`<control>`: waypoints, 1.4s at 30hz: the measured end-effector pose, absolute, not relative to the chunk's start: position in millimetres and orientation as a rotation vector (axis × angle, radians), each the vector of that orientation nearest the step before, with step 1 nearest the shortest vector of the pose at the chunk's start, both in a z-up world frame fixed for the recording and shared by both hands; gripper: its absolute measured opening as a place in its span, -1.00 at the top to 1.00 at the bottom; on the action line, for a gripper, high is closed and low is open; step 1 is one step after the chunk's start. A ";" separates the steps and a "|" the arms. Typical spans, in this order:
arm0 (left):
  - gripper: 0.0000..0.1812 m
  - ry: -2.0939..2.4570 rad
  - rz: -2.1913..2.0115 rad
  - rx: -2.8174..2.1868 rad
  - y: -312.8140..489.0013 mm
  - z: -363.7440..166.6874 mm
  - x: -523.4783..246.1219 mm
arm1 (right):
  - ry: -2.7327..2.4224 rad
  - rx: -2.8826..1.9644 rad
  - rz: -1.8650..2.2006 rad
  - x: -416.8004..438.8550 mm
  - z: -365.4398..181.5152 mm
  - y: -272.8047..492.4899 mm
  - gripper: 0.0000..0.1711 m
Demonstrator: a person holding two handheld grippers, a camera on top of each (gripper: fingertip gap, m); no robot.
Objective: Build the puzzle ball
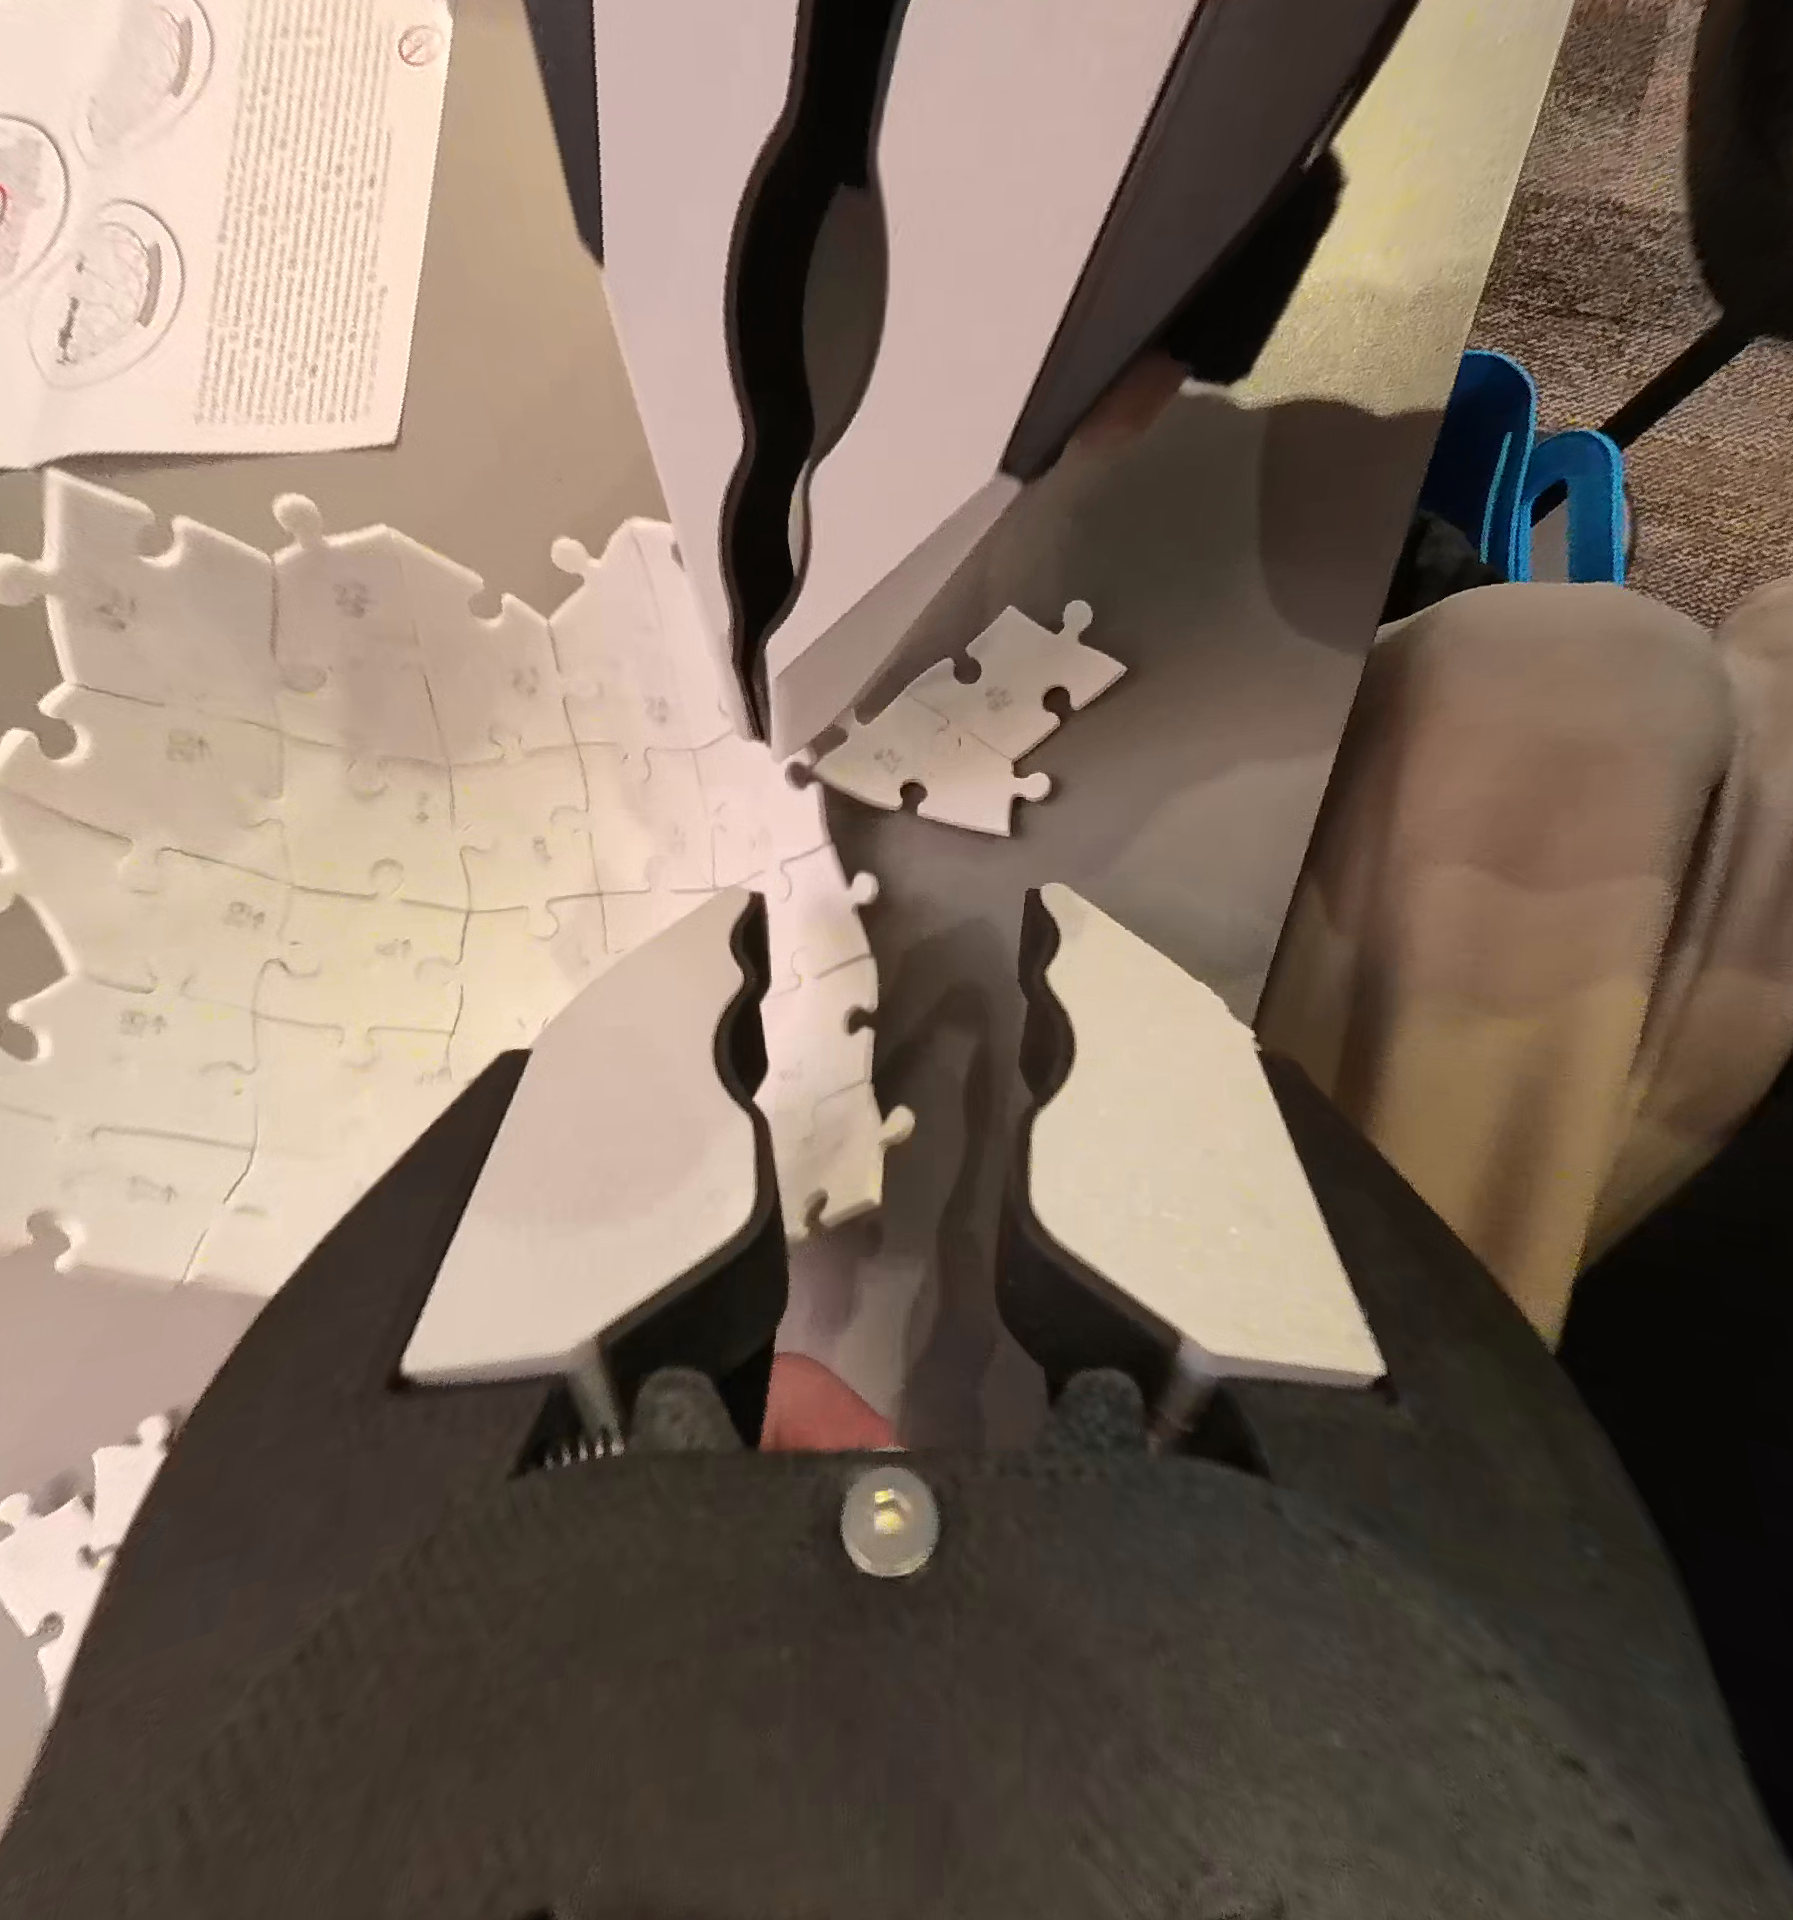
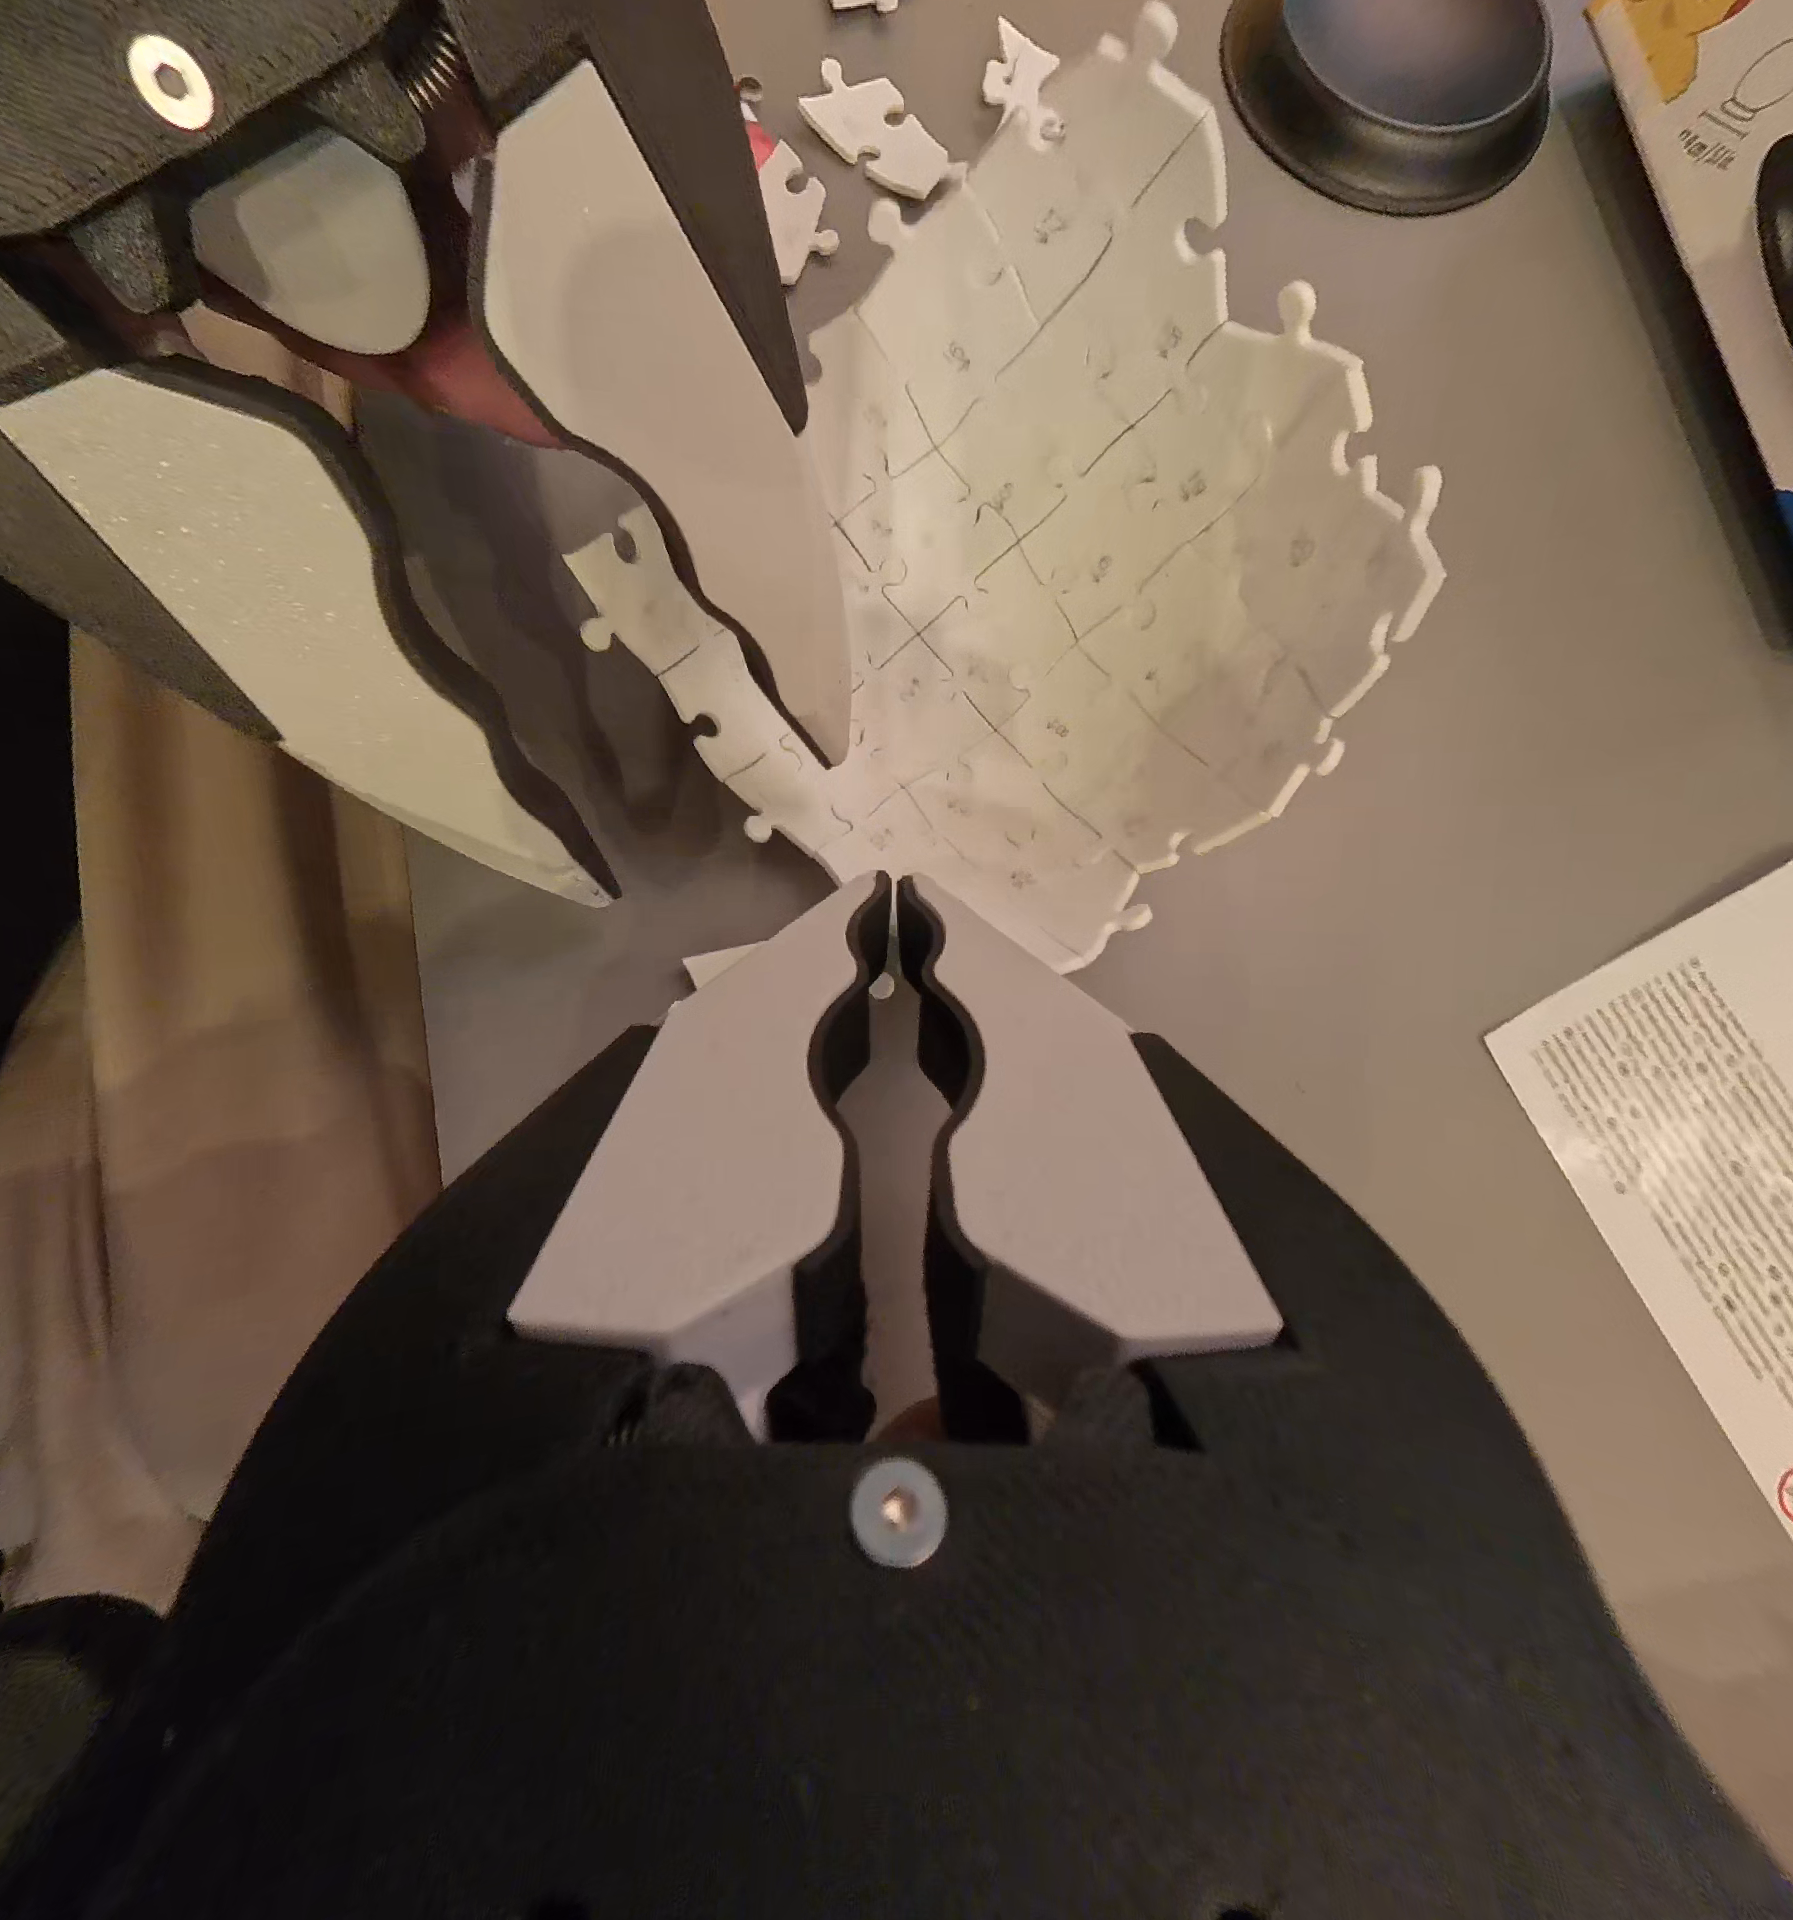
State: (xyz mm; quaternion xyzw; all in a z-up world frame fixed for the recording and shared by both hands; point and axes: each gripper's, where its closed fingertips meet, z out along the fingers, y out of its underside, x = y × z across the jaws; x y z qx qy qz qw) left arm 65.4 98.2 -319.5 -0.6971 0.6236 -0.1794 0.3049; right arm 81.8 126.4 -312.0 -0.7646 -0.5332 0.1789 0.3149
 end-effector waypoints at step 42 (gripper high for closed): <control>0.52 1.773 -0.285 -1.614 72.4 -307.9 74.7 | -1.289 -2.051 0.424 98.9 -321.5 128.5 1.00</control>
